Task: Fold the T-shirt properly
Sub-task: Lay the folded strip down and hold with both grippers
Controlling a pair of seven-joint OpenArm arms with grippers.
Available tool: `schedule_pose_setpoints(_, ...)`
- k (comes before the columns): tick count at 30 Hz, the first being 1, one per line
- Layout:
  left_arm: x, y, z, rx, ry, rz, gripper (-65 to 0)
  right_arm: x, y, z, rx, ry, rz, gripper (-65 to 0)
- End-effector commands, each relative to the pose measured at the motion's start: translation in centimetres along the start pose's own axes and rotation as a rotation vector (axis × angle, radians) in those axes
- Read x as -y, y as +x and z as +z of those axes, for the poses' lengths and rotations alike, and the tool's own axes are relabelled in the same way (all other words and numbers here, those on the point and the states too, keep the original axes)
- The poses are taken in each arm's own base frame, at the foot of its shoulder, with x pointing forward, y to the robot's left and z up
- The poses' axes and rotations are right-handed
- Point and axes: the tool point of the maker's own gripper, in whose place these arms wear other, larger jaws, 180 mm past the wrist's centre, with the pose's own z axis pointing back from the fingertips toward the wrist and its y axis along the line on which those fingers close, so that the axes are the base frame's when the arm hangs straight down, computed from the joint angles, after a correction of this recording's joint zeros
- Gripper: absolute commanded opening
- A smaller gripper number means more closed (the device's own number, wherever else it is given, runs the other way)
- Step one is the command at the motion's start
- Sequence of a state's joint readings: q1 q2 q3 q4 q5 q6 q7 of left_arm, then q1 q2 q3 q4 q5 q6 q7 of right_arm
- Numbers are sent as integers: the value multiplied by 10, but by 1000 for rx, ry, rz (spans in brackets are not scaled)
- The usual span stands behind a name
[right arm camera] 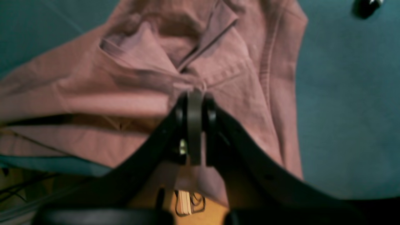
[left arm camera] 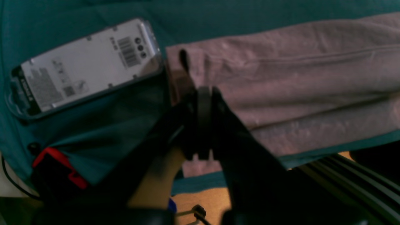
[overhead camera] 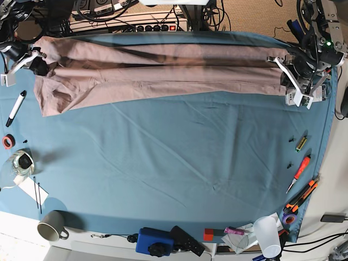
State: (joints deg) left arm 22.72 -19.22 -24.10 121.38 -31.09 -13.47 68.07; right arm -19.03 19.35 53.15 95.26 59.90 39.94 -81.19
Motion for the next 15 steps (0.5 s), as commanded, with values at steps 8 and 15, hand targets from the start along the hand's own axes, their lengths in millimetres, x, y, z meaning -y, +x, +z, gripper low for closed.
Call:
schedule_pose_setpoints(8,-4,5,5,24,16,-18,-367,2,14,7,39,-12,29,-483)
schedule_pose_setpoints(15,5,-1,-1,54,-9,31,-336,3,14,7,37,-12,29,-474)
